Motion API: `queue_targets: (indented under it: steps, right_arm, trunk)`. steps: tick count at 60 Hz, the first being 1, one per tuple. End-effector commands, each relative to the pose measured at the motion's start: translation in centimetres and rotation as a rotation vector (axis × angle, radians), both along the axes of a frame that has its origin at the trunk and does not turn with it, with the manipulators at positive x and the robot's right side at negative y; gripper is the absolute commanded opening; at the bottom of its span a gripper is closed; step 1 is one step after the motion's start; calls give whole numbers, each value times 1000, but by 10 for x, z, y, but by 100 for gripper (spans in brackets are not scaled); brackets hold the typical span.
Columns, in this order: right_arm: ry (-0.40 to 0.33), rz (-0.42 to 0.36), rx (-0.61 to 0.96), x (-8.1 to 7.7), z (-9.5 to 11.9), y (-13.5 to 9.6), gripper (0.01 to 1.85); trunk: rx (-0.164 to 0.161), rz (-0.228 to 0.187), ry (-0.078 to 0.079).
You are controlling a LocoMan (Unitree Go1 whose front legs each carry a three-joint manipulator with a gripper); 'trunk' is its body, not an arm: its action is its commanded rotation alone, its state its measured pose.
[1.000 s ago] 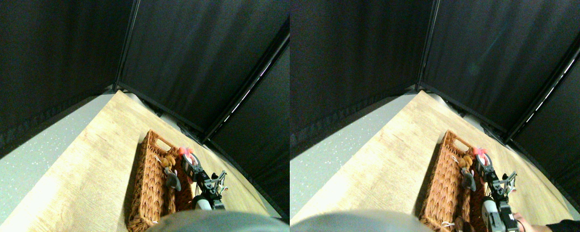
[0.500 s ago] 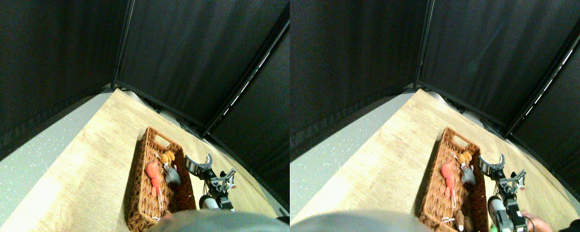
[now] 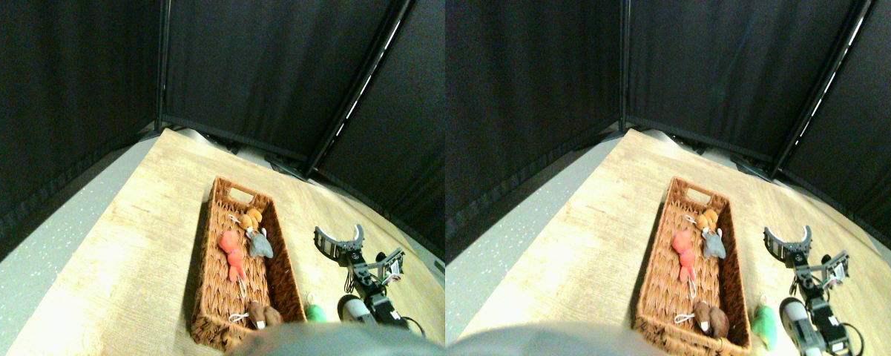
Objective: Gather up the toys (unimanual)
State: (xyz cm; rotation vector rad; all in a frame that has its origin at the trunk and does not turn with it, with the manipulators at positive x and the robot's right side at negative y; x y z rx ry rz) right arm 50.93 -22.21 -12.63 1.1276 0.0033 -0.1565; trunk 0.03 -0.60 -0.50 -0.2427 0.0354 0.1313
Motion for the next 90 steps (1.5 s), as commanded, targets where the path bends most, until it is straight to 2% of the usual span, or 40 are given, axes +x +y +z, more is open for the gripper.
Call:
queue_targets:
  steps: [1,5,22,31,36,47,55,62,66,79,90]
  right_arm:
    - [-52,-26,1,-8,6,1,83]
    - [-60,-38,102,-17,-2,-3,78]
    - [-37,-89,140,-35,-17,-11,79]
    - [-27,-126,155,-47,-23,-9,79]
    - [10,-201,178,-60,-30,-8,88]
    - [30,-233,206,-73,-38,-7,91]
    - [44,-240,226,-78,-41,-5,93]
    - [47,-215,265,-81,-45,-1,88]
    - [59,-212,291,-81,-52,1,82]
    - [125,-215,345,-82,-74,8,79]
    - [177,-244,368,-78,-98,7,83]
  trunk:
    - [7,-30,2]
    - [12,-37,5]
    - [27,-60,22]
    - [26,-64,21]
    - [22,-65,17]
    - [17,-58,13]
    - [7,-50,15]
    - [-2,-36,18]
    - [-10,-27,18]
    - [-23,-13,23]
    - [-28,-2,21]
